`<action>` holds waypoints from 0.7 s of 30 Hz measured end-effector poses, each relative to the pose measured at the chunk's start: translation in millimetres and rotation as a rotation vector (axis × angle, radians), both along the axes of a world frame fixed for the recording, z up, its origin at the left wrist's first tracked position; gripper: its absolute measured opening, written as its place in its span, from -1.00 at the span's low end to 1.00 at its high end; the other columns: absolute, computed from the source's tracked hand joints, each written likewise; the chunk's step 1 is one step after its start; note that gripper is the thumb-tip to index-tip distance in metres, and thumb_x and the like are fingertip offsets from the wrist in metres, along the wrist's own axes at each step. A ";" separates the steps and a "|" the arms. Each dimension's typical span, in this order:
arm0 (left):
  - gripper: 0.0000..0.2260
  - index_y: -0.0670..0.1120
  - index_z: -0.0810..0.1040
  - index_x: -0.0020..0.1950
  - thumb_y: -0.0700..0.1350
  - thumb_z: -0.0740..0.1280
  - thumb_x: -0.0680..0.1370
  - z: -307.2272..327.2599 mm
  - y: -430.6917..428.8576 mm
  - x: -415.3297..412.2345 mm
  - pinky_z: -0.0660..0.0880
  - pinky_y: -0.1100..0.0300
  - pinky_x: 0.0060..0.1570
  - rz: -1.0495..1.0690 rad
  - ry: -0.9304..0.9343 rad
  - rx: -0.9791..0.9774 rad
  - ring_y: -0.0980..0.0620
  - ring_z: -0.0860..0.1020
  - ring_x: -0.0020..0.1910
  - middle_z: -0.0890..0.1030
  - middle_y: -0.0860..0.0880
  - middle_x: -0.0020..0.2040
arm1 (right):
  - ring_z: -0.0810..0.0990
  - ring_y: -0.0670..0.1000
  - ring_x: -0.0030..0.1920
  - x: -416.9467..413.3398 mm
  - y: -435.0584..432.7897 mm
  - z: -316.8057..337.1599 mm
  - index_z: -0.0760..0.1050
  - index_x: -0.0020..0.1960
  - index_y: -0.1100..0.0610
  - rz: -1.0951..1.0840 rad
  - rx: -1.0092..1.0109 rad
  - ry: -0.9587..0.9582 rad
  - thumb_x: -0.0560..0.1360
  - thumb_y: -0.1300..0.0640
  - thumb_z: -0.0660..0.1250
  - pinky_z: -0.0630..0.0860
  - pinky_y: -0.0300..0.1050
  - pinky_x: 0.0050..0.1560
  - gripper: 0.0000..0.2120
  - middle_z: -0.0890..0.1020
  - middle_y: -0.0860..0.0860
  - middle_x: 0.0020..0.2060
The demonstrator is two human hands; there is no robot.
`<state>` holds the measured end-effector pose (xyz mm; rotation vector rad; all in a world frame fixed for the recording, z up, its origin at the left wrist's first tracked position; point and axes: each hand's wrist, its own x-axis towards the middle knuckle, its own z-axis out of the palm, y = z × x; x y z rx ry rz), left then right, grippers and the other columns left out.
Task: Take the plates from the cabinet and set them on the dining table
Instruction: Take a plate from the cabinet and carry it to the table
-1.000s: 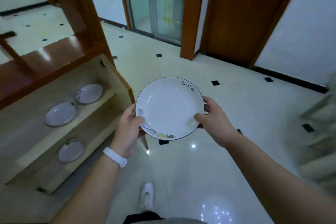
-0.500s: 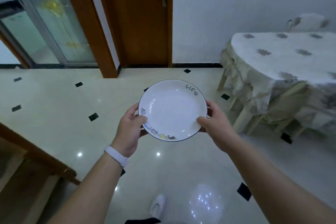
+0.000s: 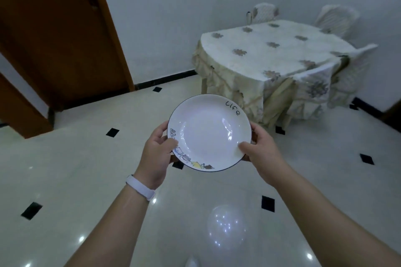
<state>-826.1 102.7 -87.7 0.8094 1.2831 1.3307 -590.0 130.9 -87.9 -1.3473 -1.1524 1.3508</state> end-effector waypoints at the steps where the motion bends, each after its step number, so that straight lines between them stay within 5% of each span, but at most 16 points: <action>1: -0.54 0.01 0.50 0.27 -0.42 0.16 0.51 0.0 11.7 1.6 0.56 0.13 -0.36 -0.040 -0.009 0.009 0.00 0.62 -0.30 0.67 -0.09 -0.15 | 0.66 0.00 -0.03 2.6 2.4 0.9 0.44 0.31 0.01 -0.043 0.000 -0.005 0.45 0.44 0.23 0.62 -0.10 -0.21 -0.47 0.60 -0.01 0.13; 21: -0.51 0.02 0.48 0.32 -0.43 0.18 0.52 4.8 155.3 234.7 0.57 0.12 -0.33 -0.520 -0.057 0.011 0.00 0.66 -0.19 0.69 -0.03 0.01 | 0.65 0.08 0.03 214.6 28.6 6.4 0.51 0.16 -0.11 -0.533 0.072 0.011 0.45 0.47 0.21 0.65 -0.03 -0.15 -0.47 0.64 0.01 0.05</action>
